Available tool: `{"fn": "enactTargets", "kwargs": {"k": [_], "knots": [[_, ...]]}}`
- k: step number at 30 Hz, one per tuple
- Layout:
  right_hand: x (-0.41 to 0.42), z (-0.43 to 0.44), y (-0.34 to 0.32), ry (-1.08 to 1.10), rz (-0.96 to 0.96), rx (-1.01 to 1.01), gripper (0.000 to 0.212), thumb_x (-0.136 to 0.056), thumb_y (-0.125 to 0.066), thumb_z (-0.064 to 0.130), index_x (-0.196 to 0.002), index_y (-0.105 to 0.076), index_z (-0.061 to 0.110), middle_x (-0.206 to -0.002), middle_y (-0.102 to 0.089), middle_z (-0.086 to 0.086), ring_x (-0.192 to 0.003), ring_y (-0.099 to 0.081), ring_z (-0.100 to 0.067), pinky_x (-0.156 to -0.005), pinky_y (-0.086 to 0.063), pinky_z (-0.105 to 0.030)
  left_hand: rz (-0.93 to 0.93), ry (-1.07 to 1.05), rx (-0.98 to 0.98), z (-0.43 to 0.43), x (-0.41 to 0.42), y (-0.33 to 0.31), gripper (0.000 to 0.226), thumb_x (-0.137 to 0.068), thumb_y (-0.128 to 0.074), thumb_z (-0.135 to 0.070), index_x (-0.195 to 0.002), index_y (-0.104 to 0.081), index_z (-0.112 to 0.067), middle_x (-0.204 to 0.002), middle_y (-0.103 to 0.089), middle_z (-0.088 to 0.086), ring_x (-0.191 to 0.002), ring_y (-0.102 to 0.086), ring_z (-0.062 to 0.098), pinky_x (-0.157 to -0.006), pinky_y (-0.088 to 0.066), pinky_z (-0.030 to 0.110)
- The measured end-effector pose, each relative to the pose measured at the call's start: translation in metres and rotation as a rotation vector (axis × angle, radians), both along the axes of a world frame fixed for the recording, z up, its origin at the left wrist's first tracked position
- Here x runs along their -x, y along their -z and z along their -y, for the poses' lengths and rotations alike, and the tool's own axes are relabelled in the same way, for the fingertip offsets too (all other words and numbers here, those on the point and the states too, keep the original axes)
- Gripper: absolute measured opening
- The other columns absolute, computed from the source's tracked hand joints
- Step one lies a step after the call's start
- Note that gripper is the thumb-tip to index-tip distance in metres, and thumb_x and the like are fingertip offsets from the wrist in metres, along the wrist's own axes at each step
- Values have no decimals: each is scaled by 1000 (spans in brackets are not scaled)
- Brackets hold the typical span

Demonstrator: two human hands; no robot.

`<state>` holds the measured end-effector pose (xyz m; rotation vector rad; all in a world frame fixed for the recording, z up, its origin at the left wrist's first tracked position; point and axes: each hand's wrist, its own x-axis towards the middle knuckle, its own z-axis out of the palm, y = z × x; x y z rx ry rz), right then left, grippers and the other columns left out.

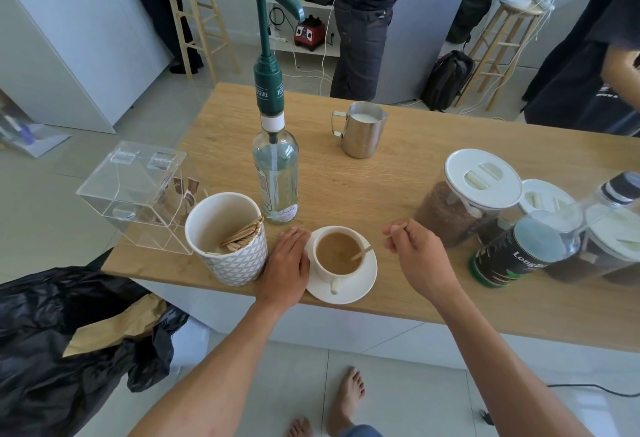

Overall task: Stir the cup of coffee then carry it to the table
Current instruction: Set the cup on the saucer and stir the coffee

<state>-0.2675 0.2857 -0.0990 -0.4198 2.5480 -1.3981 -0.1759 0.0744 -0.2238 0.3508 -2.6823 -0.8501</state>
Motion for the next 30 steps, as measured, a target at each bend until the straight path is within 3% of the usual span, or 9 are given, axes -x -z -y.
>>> {"fn": "enactTargets", "kwargs": {"k": [3, 6, 10, 15, 19, 24, 30], "knots": [[1, 2, 0, 26, -1, 31, 26, -101, -46, 19, -85, -64, 28, -77, -68, 9, -72, -62, 7, -65, -44, -8, 4, -9, -4, 0, 1, 0, 39, -103, -41, -15, -141, -49, -12, -148, -48, 2, -144, -31, 17, -119, -17, 24], [-1, 4, 0, -21, 12, -1, 27, -101, -46, 17, -85, -64, 28, -77, -69, 9, -70, -61, 8, -63, -44, -7, 11, -12, -13, 0, 0, 1, 40, -103, -40, -17, -142, -48, -13, -149, -47, 1, -145, -30, 16, -119, -20, 27], [3, 4, -1, 19, 0, 16, 24, -101, -45, 20, -89, -66, 24, -80, -69, 9, -74, -63, 3, -67, -47, -15, 10, -6, -8, 0, 0, 2, 40, -103, -40, -17, -142, -49, -12, -148, -47, 2, -145, -30, 16, -119, -21, 27], [4, 5, -1, 17, -3, -5, 26, -101, -45, 20, -85, -65, 25, -76, -68, 9, -64, -58, 2, -57, -44, -11, 17, -11, -11, 0, 1, 2, 40, -104, -40, -19, -142, -48, -13, -149, -46, 1, -145, -29, 15, -119, -20, 27], [4, 6, -1, -19, 34, -5, 27, -101, -46, 20, -84, -66, 25, -78, -69, 8, -71, -62, 0, -63, -46, -10, 18, -8, -6, 0, 1, 2, 40, -104, -39, -19, -143, -48, -14, -149, -47, 1, -145, -29, 15, -119, -19, 26], [5, 6, -1, 36, -17, 8, 25, -101, -45, 19, -89, -67, 21, -78, -68, 8, -71, -60, 7, -61, -44, -6, 18, -8, -8, 1, 0, 3, 40, -104, -39, -20, -143, -47, -14, -149, -46, 1, -145, -28, 14, -118, -18, 25], [5, 6, 0, 57, 1, -5, 25, -101, -45, 20, -87, -66, 24, -77, -68, 9, -69, -61, 1, -58, -43, -7, 16, -7, -5, 1, 1, 3, 40, -104, -39, -20, -143, -47, -14, -149, -46, 0, -145, -28, 14, -119, -19, 26]]}}
